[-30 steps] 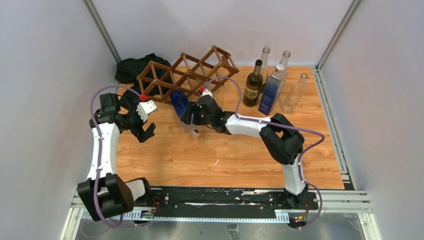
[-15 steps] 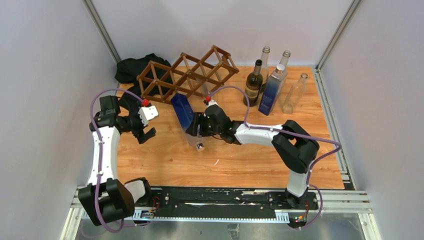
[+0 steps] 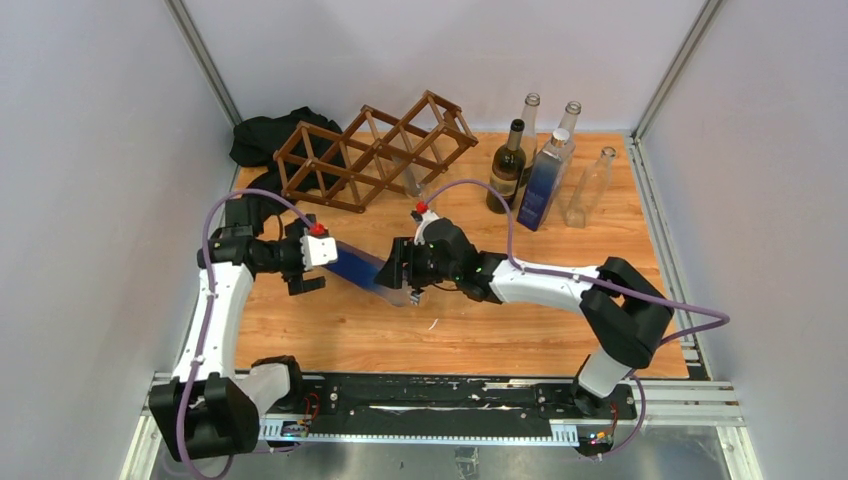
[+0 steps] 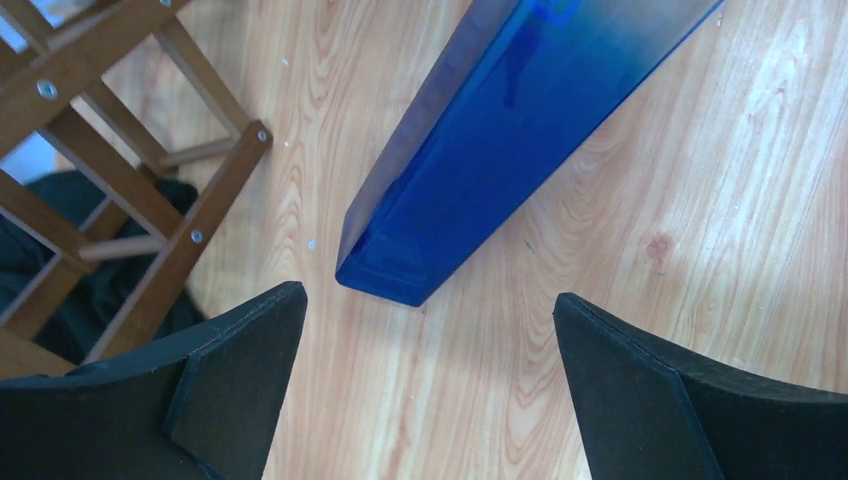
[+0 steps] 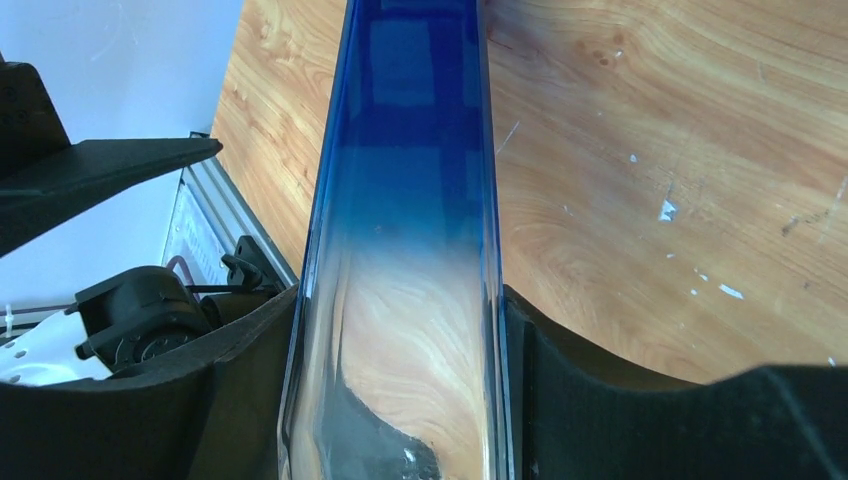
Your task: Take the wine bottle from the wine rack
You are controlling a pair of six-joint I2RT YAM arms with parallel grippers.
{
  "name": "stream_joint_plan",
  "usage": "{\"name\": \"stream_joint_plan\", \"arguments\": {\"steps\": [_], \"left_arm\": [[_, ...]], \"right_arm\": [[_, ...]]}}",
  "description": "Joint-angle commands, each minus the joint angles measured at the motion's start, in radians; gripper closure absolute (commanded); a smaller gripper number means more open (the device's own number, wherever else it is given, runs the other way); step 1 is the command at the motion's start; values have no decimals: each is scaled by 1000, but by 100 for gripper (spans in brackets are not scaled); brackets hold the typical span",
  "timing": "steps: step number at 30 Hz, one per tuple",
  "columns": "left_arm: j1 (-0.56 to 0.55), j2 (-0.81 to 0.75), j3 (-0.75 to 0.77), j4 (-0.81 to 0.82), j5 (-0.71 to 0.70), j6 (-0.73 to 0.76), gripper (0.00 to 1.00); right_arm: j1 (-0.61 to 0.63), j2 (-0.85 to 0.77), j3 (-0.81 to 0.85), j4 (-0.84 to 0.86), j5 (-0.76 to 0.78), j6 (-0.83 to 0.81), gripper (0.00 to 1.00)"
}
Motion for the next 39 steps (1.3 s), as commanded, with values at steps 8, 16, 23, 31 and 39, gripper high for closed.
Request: {"name": "stream_joint_plan", "arguments": {"steps": [8,16,23,31,39], "left_arm": [[-192,-235,-137,-19,-28,208,0],[-324,-212,-162,-19,-70,242,0],[-349,-174,-207,94,-134,162,0],[-403,-155,-258,217,-206,49,0],[-409,-148,-242,387,-217,-114,56]], "right_arm": [[3,-145,55,-74,-95,-75,100],[2,-205,57,-103,-177,-75,100],[-3,-238,54,-76,-262,-27,100],[-3,-250,55,-40,-289,17,100],[-4,-276,67,-108,-299,-9,69]]}}
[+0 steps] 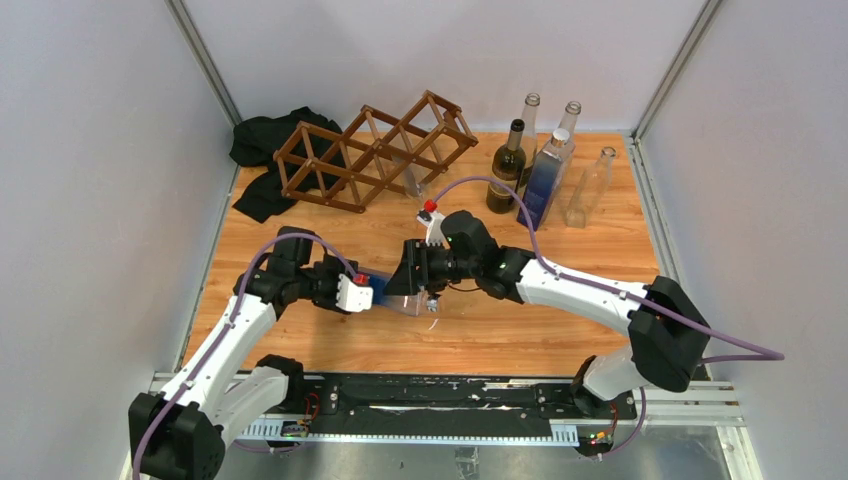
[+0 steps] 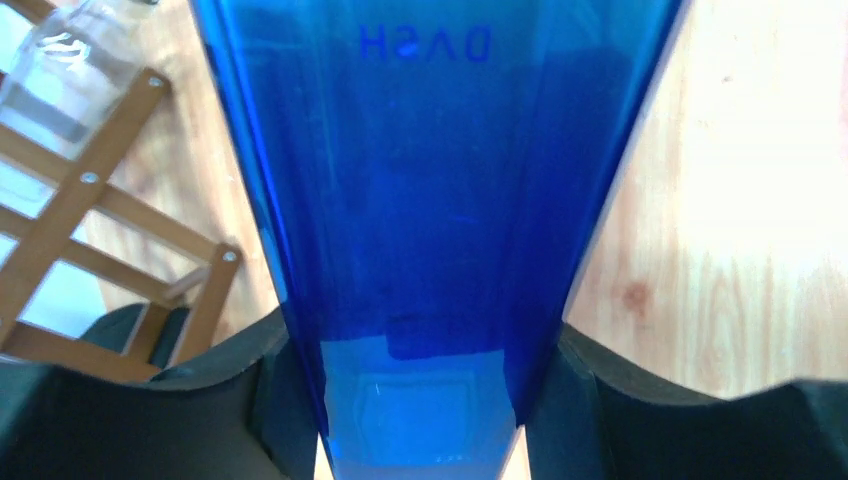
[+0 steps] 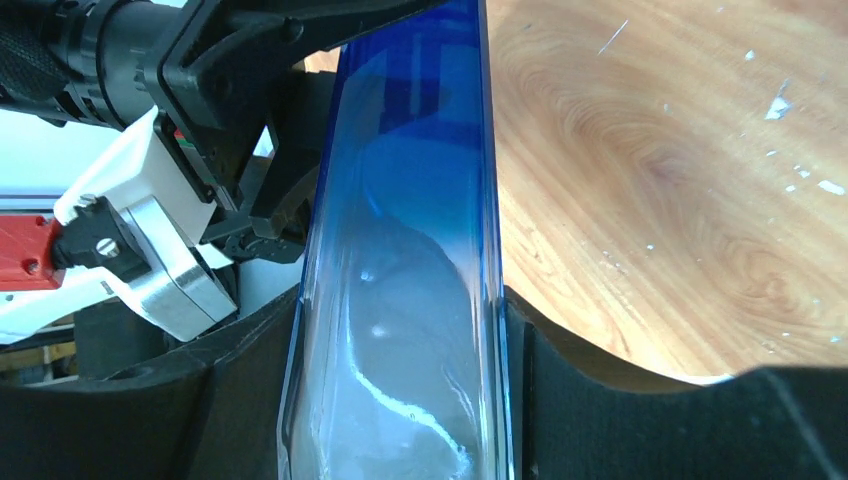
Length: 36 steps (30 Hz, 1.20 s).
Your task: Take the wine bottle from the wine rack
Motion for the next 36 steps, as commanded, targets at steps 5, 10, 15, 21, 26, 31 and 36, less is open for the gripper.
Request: {"name": "stream_joint_plan", "arguments": {"steps": [5,10,15,21,26,31,36], "left_arm": [[-9,-19,66,155,93,-192,100],[-9,-38,104,156,189,-348,100],[-8,0,181,158,292,-590,100],[-8,26,231,226,434,-873,100],[-9,45,271,251,557,-1038,100],[-8,55,297,250,674,-1152,100],[-9,42,307,240,768,-1201,100]], "right_arm": [[-21,-177,71,13,-3,-81,14],[-48,-326,35,-29,96,-141,7],[-76,-484,-5,-84,187,-214,4],[-90,-609,-32,-109,242,-247,3],[-90,-568,-31,-48,194,-246,2],[-89,-479,-7,42,147,-241,2],[-90,-397,1,132,129,-224,2]]}}
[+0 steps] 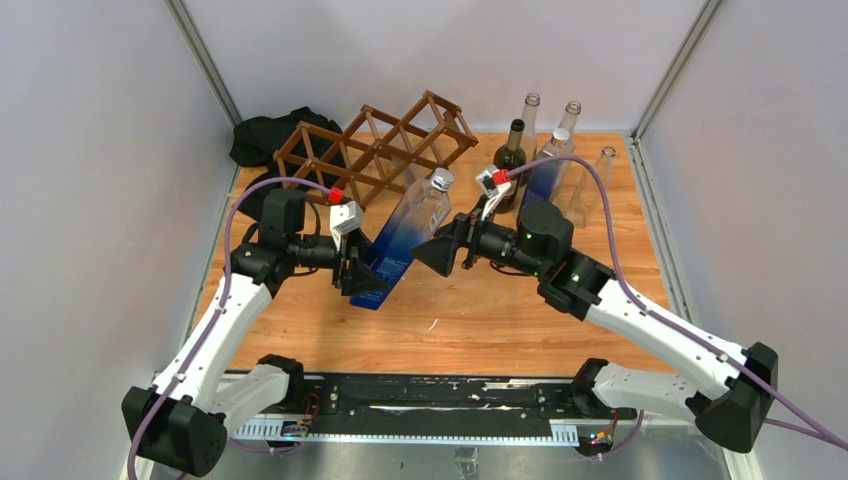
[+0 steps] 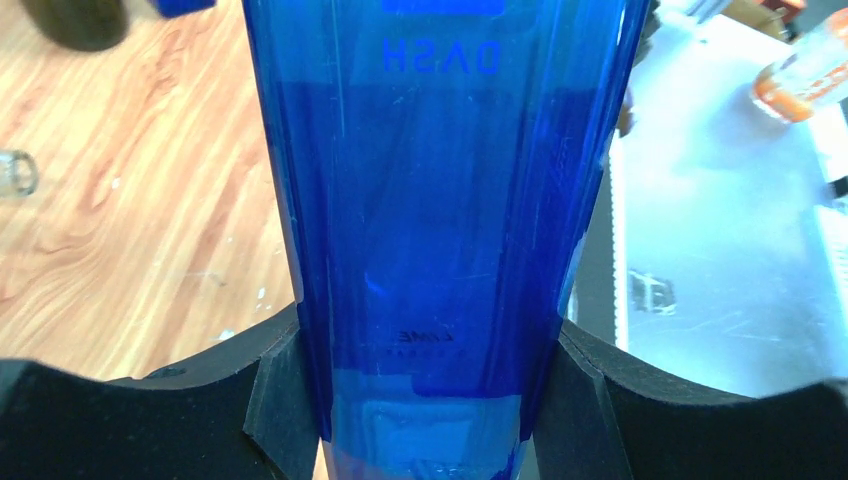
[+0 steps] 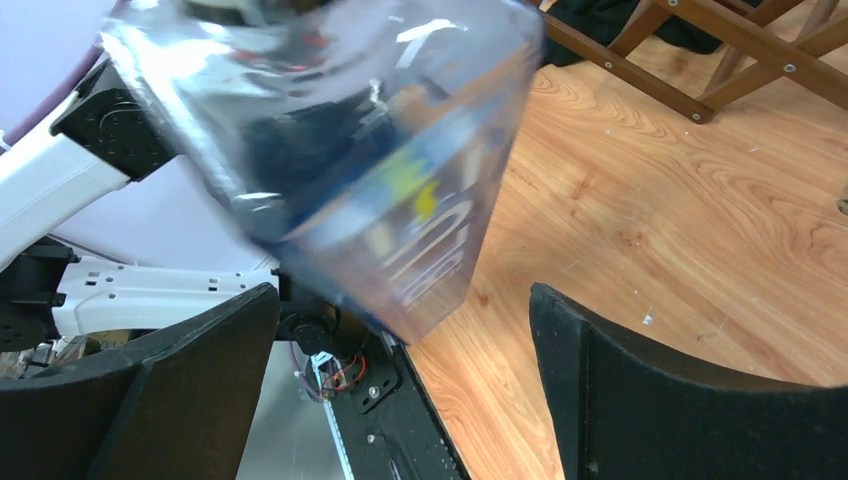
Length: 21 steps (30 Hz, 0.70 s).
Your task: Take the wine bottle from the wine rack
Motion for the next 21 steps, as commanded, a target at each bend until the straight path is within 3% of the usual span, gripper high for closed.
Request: {"name": "stream_joint_plan", "arguments": {"steps": [1,13,15,19,20,21], "left_arm": [[1,-33,61,87,209,-88,100],[0,-22,51,52,330,-130,100],[0,-20,49,46,337,-130,100],[0,-17,46,40,340,-132,100],[0,-16,47,40,327,-136,95],[0,-15,52,41,299,-145,74]], "right_arm": [[-11,43,14,131,-36,5,2],[9,188,49,408,-154,87,4],[9,198,57,409,-169,87,16],[9,202,65,398,-181,77,52],[9,199,67,389,-182,67,69],[9,193,70,369,-175,53,85]]}}
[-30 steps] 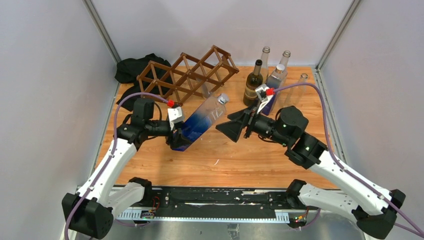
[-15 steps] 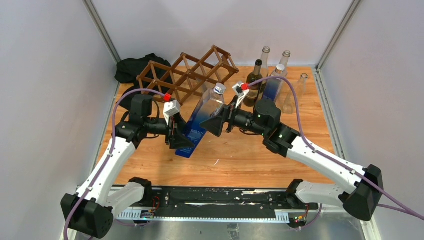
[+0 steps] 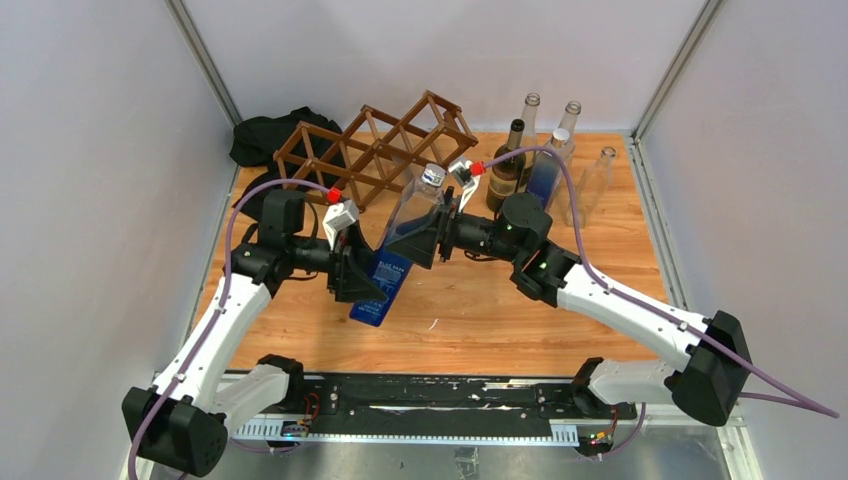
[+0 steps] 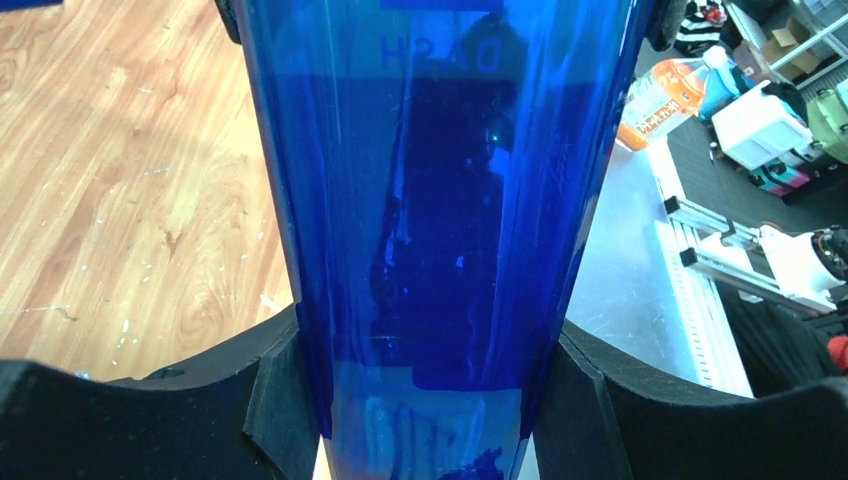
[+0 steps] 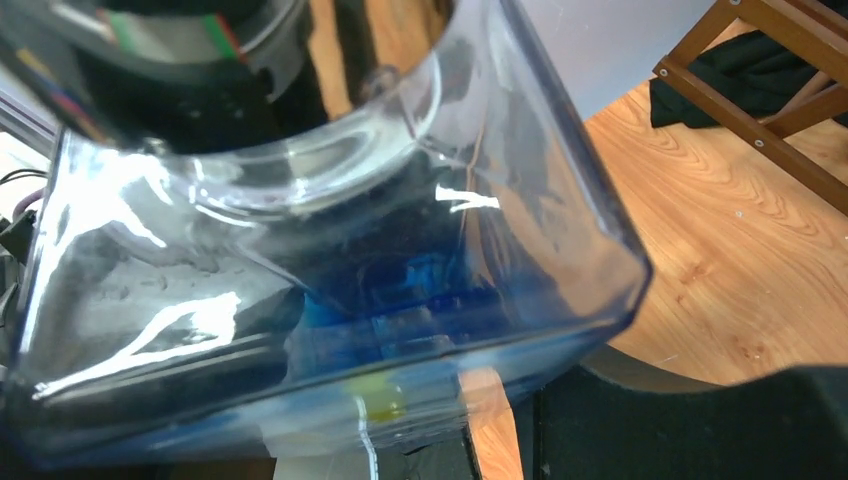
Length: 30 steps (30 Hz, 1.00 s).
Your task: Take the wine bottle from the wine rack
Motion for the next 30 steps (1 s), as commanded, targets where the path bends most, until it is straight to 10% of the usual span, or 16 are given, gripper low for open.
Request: {"name": "stream_joint_plan", "arguments": {"steps": [1,2,4,18,30], "left_arm": [[-5,-11,57,55,23,3,41],[-5,-8,70,37,-42,8,17],[-5,0,104,-16,-186,55,1],[-2,102,302,-160,-868,198,0],[8,82,325,-137,-959,198,0]], "right_arm": [[-1,-11,54,-15,33,-32,98],[-2,-23,60,-56,55,-61,100],[-4,-58,63,-137,113,-122,100],[-154,-210,-59,-333,680,-470,100],[-356,12,-8,-143,697,-526,100]]}}
